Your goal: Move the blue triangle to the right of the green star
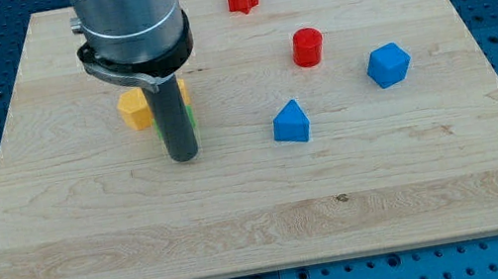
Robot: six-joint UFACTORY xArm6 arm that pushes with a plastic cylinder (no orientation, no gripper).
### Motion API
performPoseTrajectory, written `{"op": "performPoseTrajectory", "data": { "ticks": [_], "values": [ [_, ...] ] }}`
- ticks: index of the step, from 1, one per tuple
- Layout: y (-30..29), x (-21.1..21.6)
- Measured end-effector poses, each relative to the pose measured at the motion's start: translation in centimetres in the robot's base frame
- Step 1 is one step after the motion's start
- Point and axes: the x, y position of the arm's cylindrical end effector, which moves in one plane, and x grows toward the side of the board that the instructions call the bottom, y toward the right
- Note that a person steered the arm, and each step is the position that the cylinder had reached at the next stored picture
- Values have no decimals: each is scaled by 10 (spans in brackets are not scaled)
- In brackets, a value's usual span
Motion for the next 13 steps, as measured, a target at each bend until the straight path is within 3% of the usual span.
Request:
{"op": "performPoseTrajectory", "data": {
  "ticks": [1,2,5,8,10,13],
  "values": [
    [0,1],
    [16,34],
    [89,47],
    [146,114],
    [229,73],
    [234,58]
  ]
}}
